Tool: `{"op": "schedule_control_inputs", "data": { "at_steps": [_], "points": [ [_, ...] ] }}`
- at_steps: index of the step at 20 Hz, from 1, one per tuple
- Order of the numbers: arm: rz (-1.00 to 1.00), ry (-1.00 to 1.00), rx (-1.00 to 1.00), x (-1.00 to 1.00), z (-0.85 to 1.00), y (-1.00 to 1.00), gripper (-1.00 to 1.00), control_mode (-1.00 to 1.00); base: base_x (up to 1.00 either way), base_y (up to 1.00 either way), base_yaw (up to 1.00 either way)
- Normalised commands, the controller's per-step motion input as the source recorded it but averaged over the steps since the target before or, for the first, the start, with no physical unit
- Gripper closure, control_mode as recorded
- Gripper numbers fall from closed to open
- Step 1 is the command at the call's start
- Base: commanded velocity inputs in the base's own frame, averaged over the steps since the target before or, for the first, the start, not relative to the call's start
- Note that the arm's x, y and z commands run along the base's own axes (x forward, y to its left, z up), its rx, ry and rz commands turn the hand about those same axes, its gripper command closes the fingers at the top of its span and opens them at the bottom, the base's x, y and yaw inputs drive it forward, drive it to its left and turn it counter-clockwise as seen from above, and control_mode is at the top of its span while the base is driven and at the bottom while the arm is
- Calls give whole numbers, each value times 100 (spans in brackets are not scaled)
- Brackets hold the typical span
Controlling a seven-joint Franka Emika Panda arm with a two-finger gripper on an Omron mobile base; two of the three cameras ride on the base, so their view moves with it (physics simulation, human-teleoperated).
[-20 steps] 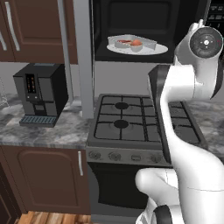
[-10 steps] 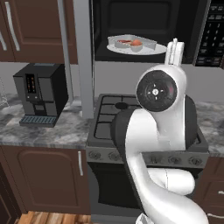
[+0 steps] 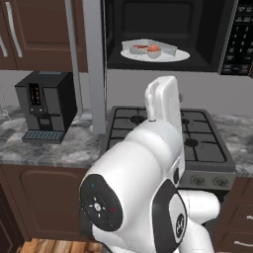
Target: Place the tupperware containing the steak and onion meal in the microwave. Close the microwave door and press the start button to reheat the meal.
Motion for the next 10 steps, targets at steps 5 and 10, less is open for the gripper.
{"op": "schedule_control_inputs", "data": {
  "at_steps": [5, 10],
  "points": [
    [-11, 0, -18, -40, 0, 96, -100, -100, 0, 0, 0],
    [-10, 0, -13, 0, 0, 88, -100, -100, 0, 0, 0]
  ]
}}
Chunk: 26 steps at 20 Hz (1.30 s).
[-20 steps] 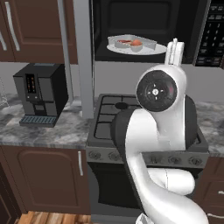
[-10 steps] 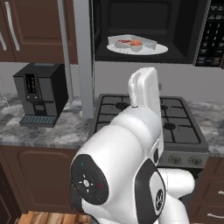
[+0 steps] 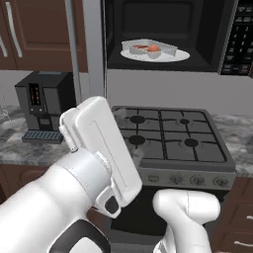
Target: Place the tupperware containing the steak and onion meal in the microwave. Close the microwave door and press the start button to reheat the meal.
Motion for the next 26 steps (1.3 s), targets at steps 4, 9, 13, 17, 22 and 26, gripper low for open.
{"op": "schedule_control_inputs", "data": {
  "at_steps": [4, 9, 13, 17, 22, 26],
  "points": [
    [-12, 0, -8, 20, -3, 69, -100, -100, 0, 0, 0],
    [-10, 0, -2, 57, -4, 40, -100, -100, 0, 0, 0],
    [-5, 0, 0, 84, -2, 6, -100, -100, 0, 0, 0],
    [-2, 0, 0, 95, -8, 7, -100, -100, 0, 0, 0],
    [-2, 0, 0, 94, -18, 27, -100, -100, 0, 0, 0],
    [-12, 0, 0, 73, -15, 4, -100, -100, 0, 0, 0]
  ]
}}
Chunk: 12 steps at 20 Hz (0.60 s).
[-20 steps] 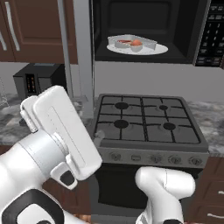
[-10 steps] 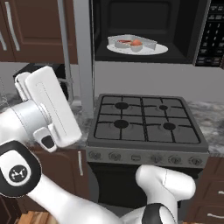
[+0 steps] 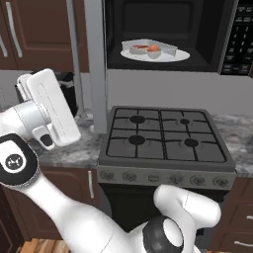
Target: Place the tupperware containing the steak and onion meal in the microwave. Close the microwave door and press the start button to reheat the meal.
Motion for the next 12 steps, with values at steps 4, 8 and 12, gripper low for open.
{"op": "schedule_control_inputs", "data": {
  "at_steps": [4, 8, 12],
  "points": [
    [-31, 0, 0, 31, -2, -26, -100, -100, 0, 0, 0],
    [-34, 0, 6, 0, 4, -97, -100, -100, 0, 0, 0],
    [-32, 0, 16, 0, 10, -100, -100, -100, 0, 0, 0]
  ]
}}
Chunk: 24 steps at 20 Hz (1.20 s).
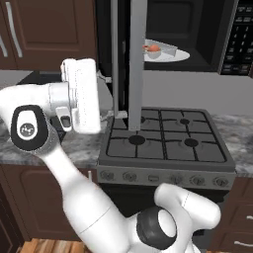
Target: Place the tupperware containing the steak and onion meal in the microwave. Close the microwave door and press the start button to reheat the meal.
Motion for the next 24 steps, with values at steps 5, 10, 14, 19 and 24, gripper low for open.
{"op": "schedule_control_inputs", "data": {
  "at_steps": [5, 10, 14, 19, 24],
  "points": [
    [-17, -4, 23, 0, 1, -100, -100, -100, 0, 0, 0],
    [1, -21, 30, 21, 0, -100, -100, -100, 0, 0, 0],
    [7, -18, 33, 69, 0, -100, -100, -100, 0, 0, 0],
    [11, -11, 29, 99, 0, -96, -100, -100, 0, 0, 0],
    [11, -9, 17, 100, 0, -66, -100, -100, 0, 0, 0]
  ]
}}
